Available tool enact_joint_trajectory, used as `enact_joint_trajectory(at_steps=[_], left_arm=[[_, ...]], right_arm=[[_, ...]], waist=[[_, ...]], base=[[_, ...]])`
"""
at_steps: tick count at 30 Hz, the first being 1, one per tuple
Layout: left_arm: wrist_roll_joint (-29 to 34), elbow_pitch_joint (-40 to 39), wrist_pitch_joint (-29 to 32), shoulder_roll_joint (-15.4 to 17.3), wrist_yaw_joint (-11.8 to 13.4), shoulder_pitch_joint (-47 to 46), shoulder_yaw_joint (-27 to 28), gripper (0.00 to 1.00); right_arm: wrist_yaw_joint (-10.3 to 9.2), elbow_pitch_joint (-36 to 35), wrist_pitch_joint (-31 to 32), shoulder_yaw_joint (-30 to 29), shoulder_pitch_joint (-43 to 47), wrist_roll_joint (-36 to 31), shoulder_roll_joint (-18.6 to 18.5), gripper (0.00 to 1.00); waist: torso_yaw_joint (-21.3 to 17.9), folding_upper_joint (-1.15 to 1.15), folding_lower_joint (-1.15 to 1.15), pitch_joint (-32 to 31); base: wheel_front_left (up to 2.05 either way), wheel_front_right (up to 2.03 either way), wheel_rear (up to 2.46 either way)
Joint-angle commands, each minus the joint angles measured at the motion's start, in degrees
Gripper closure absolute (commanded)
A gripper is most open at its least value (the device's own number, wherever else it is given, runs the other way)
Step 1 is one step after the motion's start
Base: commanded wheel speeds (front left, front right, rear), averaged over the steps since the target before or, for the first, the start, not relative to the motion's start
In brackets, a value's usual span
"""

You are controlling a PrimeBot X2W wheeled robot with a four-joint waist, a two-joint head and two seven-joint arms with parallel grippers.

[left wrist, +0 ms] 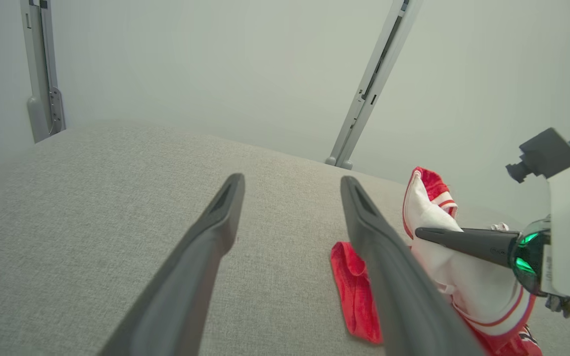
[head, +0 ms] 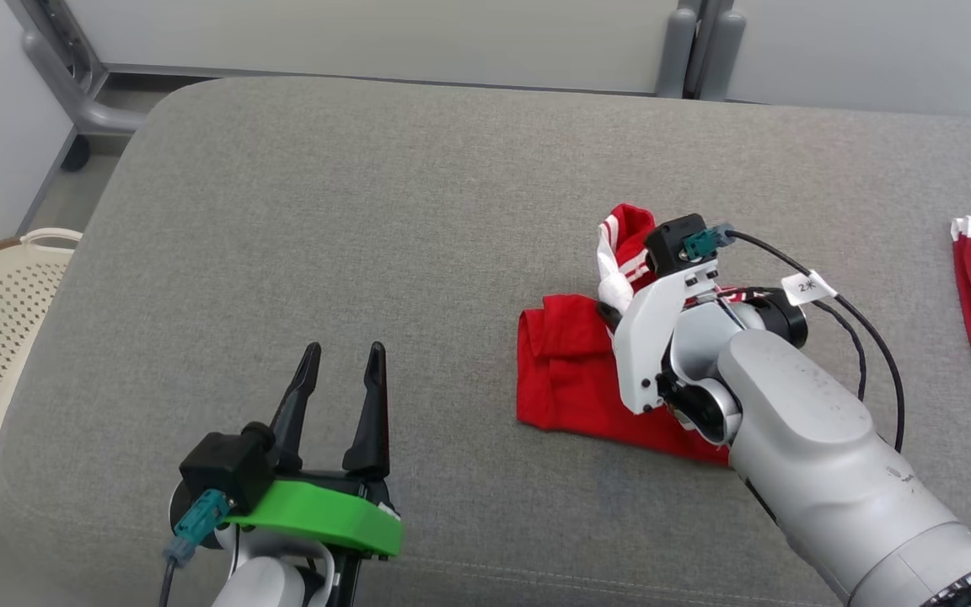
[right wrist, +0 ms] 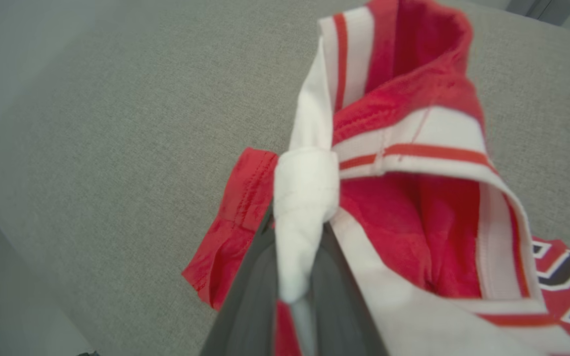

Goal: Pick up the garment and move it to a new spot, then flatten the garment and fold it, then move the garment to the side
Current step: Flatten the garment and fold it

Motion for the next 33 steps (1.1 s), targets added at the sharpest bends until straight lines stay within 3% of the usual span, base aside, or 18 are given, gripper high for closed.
enact_joint_trajectory(at_steps=[1, 4, 10, 17, 20, 25, 26, 28, 29, 30, 31, 32, 33], left_arm=[[0.64, 0.19, -0.25, -0.41, -0.33, -0.8, 0.37, 0.0], [0.97, 0.67, -0.25, -0.75, -0.74, -0.62, 0.88, 0.0], [1.58, 1.05, -0.26, -1.49, -1.21, 0.5, 1.94, 0.0], [2.08, 1.17, -0.25, -1.87, -1.41, 1.73, 2.66, 0.0], [2.36, 1.0, -0.25, -1.72, -1.41, 2.15, 2.81, 0.0], [2.72, 0.49, -0.25, -1.29, -1.16, 2.87, 2.93, 0.0], [2.78, 0.34, -0.25, -1.11, -1.15, 2.96, 2.93, 0.0], [2.71, -0.09, -0.25, -0.74, -1.03, 3.08, 3.01, 0.0], [2.73, -0.35, -0.23, -0.58, -0.99, 3.08, 2.99, 0.0], [2.73, -0.35, -0.23, -0.58, -0.99, 3.08, 2.99, 0.0], [2.75, -0.61, -0.21, -0.46, -0.88, 3.0, 3.04, 0.0], [2.8, -0.91, -0.14, -0.32, -0.78, 2.91, 3.03, 0.0], [2.86, -1.13, -0.03, -0.18, -0.71, 2.82, 3.03, 0.0]], right_arm=[[-0.02, 1.18, -0.28, -0.09, -0.97, -0.93, 0.42, 0.92], [-0.02, 3.43, -0.2, 0.09, -2.11, -2.43, 1.74, 0.02], [-0.02, 4.08, 0.58, 1.23, -3.65, -3.47, 3.33, 0.0], [-0.02, -3.73, 1.03, 2.62, -4.94, 0.21, 3.8, 0.0], [-0.02, -6.94, 0.12, 1.1, -5.08, 0.69, 3.51, 0.0], [-0.02, -10.91, -2.88, -4.51, -4.05, -0.43, -0.06, 0.0], [-0.02, -11.58, -3.53, -5.81, -3.42, -0.94, -1.01, 0.05], [-0.02, -13.08, -4.88, -8.31, -2.26, -1.77, -2.9, 0.52], [-0.02, -13.88, -5.47, -9.45, -1.46, -2.28, -3.85, 0.66], [-0.02, -13.88, -5.47, -9.45, -1.46, -2.28, -3.85, 0.66], [-0.02, -14.72, -5.98, -10.68, -0.47, -2.34, -4.61, 0.78], [-0.02, -15.42, -6.32, -11.92, 0.76, -2.12, -5.16, 0.98], [-0.01, -16.04, -6.61, -13.08, 2.13, -2.07, -5.91, 1.0]], waist=[[1.18, 0.0, 0.0, 0.6], [1.42, 0.0, 0.0, 0.42], [0.2, 0.0, 0.0, -0.9], [-2.36, 0.0, 0.0, -2.83], [-3.55, 0.0, 0.0, -3.29], [-4.94, 0.0, 0.0, -3.39], [-5.15, 0.0, 0.0, -3.31], [-5.63, 0.0, 0.0, -2.97], [-5.78, 0.0, 0.0, -2.8], [-5.78, 0.0, 0.0, -2.8], [-5.93, 0.0, 0.0, -2.52], [-6.04, 0.0, 0.0, -2.23], [-6.12, 0.0, 0.0, -1.95]], base=[[0.0, 0.0, 0.0], [0.0, 0.0, 0.0], [0.0, 0.0, 0.0], [0.0, 0.0, 0.0], [0.0, 0.0, 0.0], [0.0, 0.0, 0.0], [0.0, 0.0, 0.0], [0.0, 0.0, 0.0], [0.0, 0.0, 0.0], [0.0, 0.0, 0.0], [0.0, 0.0, 0.0], [0.0, 0.0, 0.0], [0.0, 0.0, 0.0]])
